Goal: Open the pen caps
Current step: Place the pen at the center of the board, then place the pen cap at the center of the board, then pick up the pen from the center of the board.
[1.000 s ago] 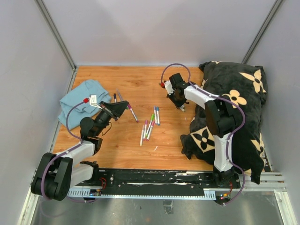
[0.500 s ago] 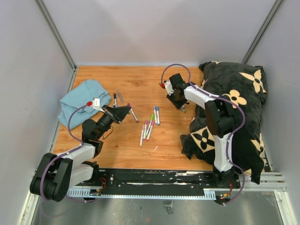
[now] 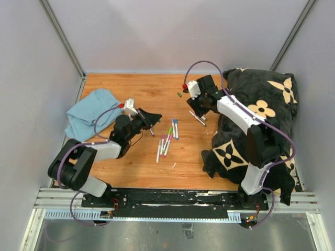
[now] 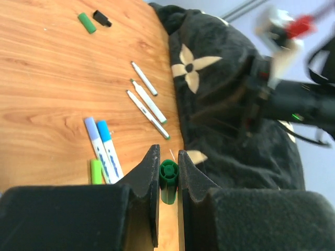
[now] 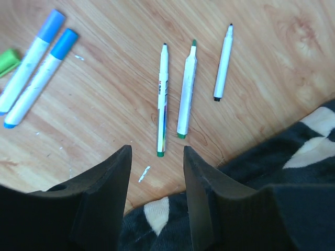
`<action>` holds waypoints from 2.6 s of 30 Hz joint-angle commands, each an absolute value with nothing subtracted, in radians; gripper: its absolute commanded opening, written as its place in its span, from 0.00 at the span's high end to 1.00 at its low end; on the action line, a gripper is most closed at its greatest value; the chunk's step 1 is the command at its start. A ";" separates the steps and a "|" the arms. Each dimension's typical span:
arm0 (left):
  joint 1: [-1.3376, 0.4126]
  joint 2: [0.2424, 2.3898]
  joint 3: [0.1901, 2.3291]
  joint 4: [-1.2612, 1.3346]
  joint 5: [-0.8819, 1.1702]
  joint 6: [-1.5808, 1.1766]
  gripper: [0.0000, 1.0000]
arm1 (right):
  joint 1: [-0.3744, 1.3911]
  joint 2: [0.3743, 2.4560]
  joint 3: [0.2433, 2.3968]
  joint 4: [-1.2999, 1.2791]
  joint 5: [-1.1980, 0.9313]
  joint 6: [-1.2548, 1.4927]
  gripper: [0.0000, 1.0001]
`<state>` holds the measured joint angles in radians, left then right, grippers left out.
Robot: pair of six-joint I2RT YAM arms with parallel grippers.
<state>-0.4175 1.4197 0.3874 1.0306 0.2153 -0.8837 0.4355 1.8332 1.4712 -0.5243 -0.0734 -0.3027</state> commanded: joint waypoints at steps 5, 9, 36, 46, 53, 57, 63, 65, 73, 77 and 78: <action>-0.535 1.724 0.912 0.319 -0.129 -0.929 1.00 | 0.424 1.714 1.427 -0.531 -0.205 -0.334 0.52; -0.545 1.935 1.250 0.045 -0.176 -0.919 1.00 | 0.420 1.689 1.425 -0.531 -0.223 -0.332 0.51; -0.538 2.511 2.110 -0.393 -0.215 -0.905 0.65 | 0.355 1.655 1.415 -0.531 -0.295 -0.328 0.50; -0.536 2.424 2.098 -0.376 -0.184 -0.835 0.55 | 0.328 1.636 1.402 -0.527 -0.371 -0.328 0.50; -0.541 2.112 1.850 -0.227 -0.178 -0.711 0.54 | 0.319 1.557 1.355 -0.496 -0.489 -0.328 0.50; -0.542 1.834 1.517 -0.006 -0.081 -0.571 0.53 | 0.318 1.485 1.325 -0.480 -0.558 -0.328 0.50; -0.541 1.399 0.882 0.408 0.049 -0.443 0.27 | 0.318 1.316 1.257 -0.427 -0.576 -0.328 0.50; -0.540 1.295 0.732 0.504 0.051 -0.437 0.18 | 0.317 1.253 1.217 -0.390 -0.570 -0.328 0.50; -0.538 1.072 0.434 0.647 0.171 -0.459 0.01 | 0.316 1.124 1.126 -0.357 -0.653 -0.328 0.50; -0.538 1.028 0.384 0.634 0.220 -0.500 0.01 | 0.310 1.102 1.034 -0.318 -0.713 -0.328 0.50; -0.538 1.017 0.375 0.631 0.219 -0.515 0.01 | 0.307 1.097 1.009 -0.303 -0.718 -0.328 0.50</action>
<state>-0.5388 1.0645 0.4038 0.5591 0.1528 -0.4801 0.3378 1.1160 1.0939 -0.3454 -0.6422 -0.3187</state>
